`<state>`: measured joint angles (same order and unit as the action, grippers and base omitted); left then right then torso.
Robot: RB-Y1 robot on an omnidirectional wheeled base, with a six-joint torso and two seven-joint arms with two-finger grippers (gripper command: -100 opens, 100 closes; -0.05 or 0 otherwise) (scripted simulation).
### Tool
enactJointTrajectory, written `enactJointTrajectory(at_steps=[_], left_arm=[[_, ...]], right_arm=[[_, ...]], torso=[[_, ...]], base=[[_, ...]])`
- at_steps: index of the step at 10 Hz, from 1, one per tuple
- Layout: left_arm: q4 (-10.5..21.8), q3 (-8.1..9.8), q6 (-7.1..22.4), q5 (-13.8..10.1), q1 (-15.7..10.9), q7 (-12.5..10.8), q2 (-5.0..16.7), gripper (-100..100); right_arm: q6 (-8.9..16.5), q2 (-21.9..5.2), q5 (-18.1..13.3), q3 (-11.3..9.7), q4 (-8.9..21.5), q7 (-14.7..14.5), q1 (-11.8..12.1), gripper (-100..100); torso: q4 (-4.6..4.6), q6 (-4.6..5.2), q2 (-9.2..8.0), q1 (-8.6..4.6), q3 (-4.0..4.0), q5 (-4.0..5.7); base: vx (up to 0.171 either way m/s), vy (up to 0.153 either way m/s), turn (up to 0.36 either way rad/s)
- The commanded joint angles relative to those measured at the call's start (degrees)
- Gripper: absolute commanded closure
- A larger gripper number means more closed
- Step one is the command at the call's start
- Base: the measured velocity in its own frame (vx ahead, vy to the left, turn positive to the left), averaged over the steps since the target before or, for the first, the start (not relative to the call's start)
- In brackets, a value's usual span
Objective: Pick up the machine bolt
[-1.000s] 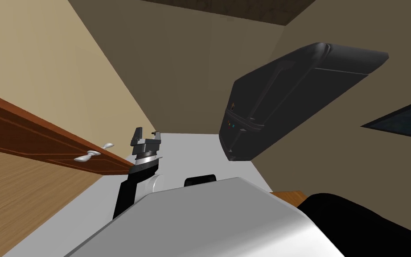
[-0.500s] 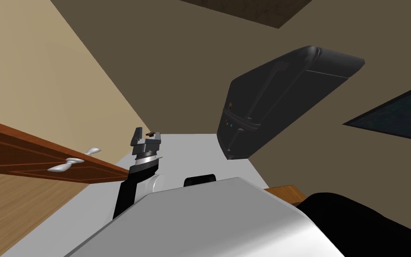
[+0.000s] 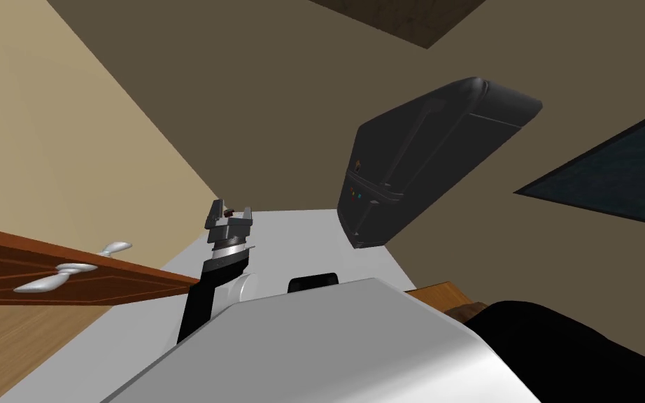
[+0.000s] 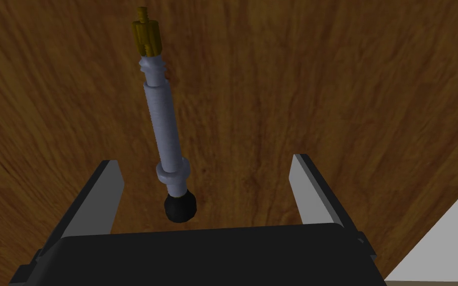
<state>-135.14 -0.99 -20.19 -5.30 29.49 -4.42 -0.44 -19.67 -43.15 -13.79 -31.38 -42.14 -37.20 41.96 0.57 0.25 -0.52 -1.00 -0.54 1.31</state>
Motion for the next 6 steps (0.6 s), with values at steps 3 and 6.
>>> enactJointTrajectory(at_steps=[3, 6], left_arm=[[0.0, 0.00, 0.0, 0.0, 0.0, 0.0, 0.0, 0], [0.0, 0.00, 0.0, 0.0, 0.0, 0.0, 0.0, 0]], right_arm=[[-2.4, 0.2, -3.5, 0.0, 5.0, 1.6, -2.9, -100], [-6.4, 0.3, -8.7, 0.2, 11.0, 4.1, -7.4, -100]], torso=[[0.13, -0.08, 0.00, -0.13, -0.06, 0.15], [0.14, -0.08, -0.06, -0.23, -0.09, 0.18]], base=[[0.032, 0.025, -0.079], [0.029, 0.019, -0.141]])
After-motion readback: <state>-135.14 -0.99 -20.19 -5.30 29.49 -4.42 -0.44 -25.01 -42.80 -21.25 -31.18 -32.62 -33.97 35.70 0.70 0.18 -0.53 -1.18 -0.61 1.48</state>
